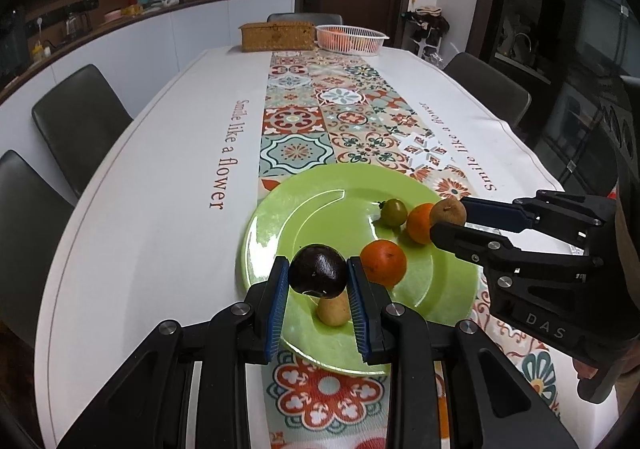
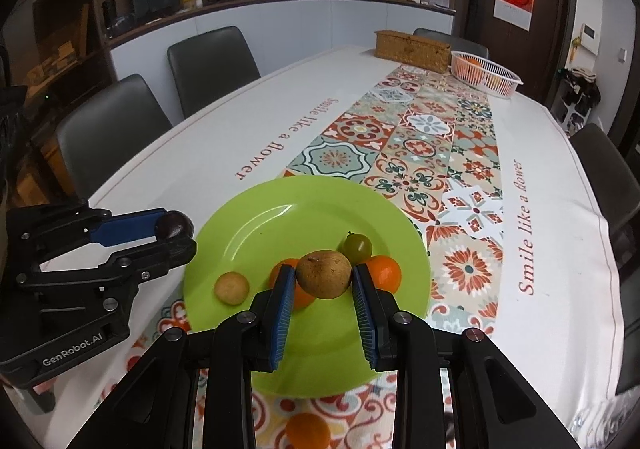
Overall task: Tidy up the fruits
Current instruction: 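Carry the plum and kiwi over the green plate and release both, then move both tools back toward the orange and yellow-green tomato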
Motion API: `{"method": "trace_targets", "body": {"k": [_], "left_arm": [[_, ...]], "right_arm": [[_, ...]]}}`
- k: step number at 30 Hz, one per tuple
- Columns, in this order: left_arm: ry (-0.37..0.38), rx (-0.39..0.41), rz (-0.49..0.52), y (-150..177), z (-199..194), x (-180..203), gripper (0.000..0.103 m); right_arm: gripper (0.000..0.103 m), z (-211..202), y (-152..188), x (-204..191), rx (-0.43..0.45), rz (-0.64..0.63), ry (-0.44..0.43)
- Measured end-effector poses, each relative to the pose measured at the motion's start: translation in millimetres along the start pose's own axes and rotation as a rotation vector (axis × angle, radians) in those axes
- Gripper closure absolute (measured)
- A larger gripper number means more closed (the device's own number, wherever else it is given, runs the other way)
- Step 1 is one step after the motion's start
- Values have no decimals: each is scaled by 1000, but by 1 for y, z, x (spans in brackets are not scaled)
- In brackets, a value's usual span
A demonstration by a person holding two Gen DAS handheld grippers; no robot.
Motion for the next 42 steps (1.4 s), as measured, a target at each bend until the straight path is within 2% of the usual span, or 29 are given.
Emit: {"method": "trace_targets", "body": {"k": [10,14,17,18,28,34,37,42], "left_arm": [[21,-16,-14,-2,21,-2,74],[13,-10,-11,-2,18,0,70],[-2,-4,-11,-1,11,2,69],[-7,2,-12,0,6,3,69],[-32,45,0,9,-40,20,66],[-27,73,-8,16,-73,33,60],[-30,87,-10,19,-87,39,56],[-35,105,-7,25,-107,52,52]], "right_arm": [[72,17,-3,5,-10,-3,7],[72,17,-2,6,-8,-4,8],[67,13,-1,8,-6,9,0],[64,10,0,9,1,15,-2],[64,-37,17,6,55,14,21],[64,-72,28,4,89,25,37],[57,-89,34,4,105,39,44],[57,-113,44,5,129,65,57]]}}
Point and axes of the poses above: each gripper's, at about its wrist camera, not at the fingertips, and z roughly the way its jaws point, x to its right, y to its underside, the point moved 2 cm from there along z, roughly the way its jaws point, and after that the axes turned 5 degrees about z, right-handed, at the moved point
